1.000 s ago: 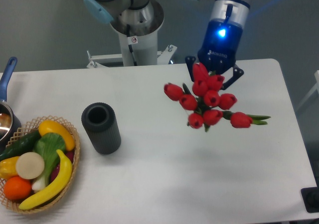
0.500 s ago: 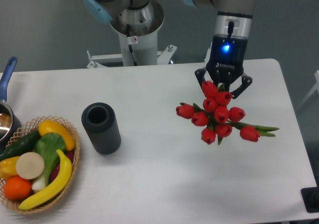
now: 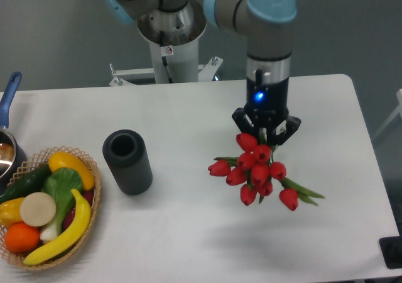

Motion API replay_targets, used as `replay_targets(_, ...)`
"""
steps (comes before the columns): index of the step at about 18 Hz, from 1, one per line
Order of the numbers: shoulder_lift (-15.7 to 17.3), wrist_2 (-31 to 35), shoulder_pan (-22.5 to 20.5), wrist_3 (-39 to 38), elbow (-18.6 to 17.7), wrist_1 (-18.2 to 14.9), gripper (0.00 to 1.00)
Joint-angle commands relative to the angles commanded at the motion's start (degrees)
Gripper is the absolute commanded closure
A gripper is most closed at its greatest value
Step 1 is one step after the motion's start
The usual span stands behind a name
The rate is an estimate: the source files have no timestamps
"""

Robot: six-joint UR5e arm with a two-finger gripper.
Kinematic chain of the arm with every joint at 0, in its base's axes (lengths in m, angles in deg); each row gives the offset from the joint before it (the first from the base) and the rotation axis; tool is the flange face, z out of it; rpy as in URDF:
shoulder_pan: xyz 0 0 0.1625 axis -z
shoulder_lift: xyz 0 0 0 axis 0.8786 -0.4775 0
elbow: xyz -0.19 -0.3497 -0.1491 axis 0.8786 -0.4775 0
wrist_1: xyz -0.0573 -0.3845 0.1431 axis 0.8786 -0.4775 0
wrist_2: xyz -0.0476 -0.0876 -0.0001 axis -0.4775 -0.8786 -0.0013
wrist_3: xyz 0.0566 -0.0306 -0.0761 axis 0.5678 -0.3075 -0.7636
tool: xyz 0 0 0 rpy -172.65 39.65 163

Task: Pick up the flowers from the vase
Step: 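Carry the held tulips away from the vase over the open table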

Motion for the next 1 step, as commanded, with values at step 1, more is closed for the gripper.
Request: replay_targets(1,-0.35,1.23,0.44,0.00,-0.53,-0.09,0.98)
